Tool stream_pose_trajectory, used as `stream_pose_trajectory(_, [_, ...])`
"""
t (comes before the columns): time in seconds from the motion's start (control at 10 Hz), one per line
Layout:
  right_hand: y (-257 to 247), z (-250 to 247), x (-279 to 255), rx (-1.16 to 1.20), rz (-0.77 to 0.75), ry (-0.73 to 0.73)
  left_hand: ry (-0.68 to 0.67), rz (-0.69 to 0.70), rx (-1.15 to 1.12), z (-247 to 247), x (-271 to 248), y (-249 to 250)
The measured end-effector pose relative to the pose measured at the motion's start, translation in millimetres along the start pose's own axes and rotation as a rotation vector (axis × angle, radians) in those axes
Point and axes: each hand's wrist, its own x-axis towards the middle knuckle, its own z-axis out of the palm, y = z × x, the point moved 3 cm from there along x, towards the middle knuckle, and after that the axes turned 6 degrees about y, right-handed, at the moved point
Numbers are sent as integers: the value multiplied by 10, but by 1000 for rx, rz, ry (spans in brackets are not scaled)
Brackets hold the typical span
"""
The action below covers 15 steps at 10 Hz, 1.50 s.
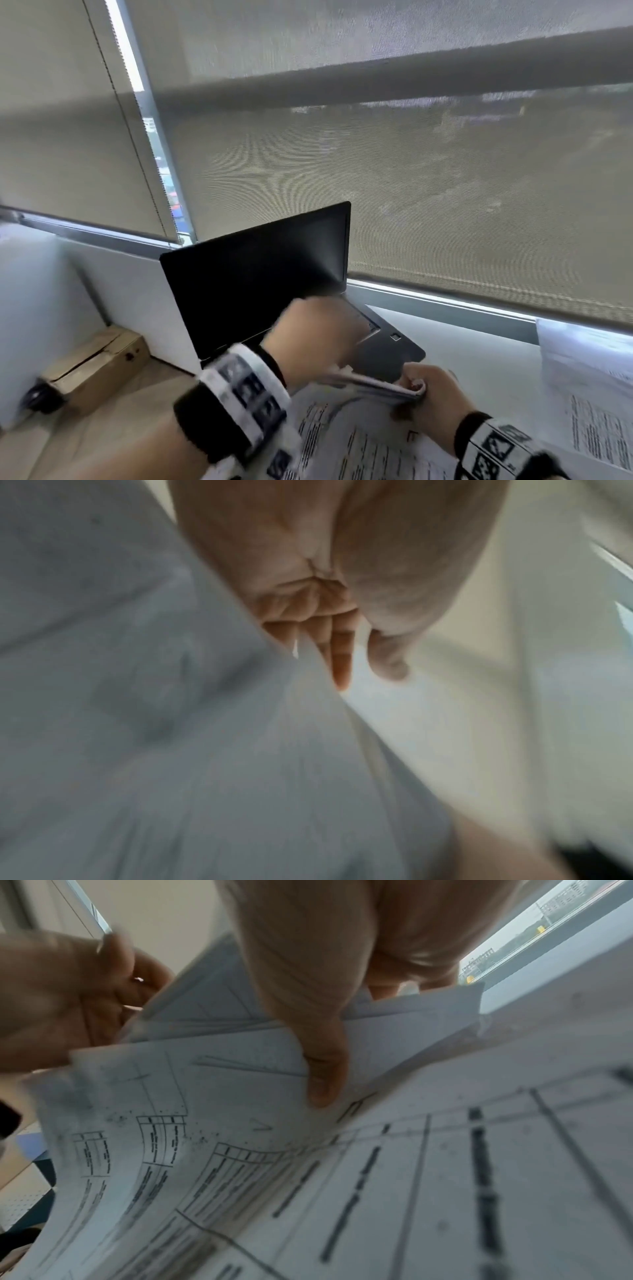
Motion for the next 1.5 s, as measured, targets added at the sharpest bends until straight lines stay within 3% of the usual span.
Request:
stream_pose_trajectory(0.1, [-111, 27, -48, 46, 4, -71, -21, -69, 137, -228, 347, -229])
stream_pose_trajectory(0.2, [-102, 41, -45, -31, -112, 22, -403, -66, 322, -65, 490, -392])
stream_pose_trajectory(0.3, [-141, -12, -148, -25, -156, -33, -700, -56, 474, 262, 493, -625])
stream_pose_trajectory(0.4, [-119, -12, -57, -451, -248, -133, -721, -86, 584, 474, 482, -880])
stream_pose_trajectory(0.5, [-146, -58, -79, -486, -290, -119, -583, -109, 603, 543, 519, -1002])
stream_pose_trajectory(0.7, [-108, -47, -44, -552, -359, -132, -595, -125, 534, 558, 540, -1041])
stream_pose_trajectory(0.8, [-134, -68, -72, -594, -351, -136, -532, -136, 449, 562, 545, -958])
stream_pose_trajectory(1.0, [-176, -105, -114, -610, -369, -114, -601, -17, 498, 693, 517, -765])
stream_pose_trajectory(1.2, [-165, -110, -92, -639, -340, -144, -544, 53, 545, 812, 554, -717])
stream_pose_trajectory(1.3, [-159, -109, -97, -635, -326, -149, -494, 27, 473, 811, 545, -690])
stream_pose_trajectory(1.5, [-158, -125, -96, -631, -306, -135, -217, -68, 208, 642, 606, -734])
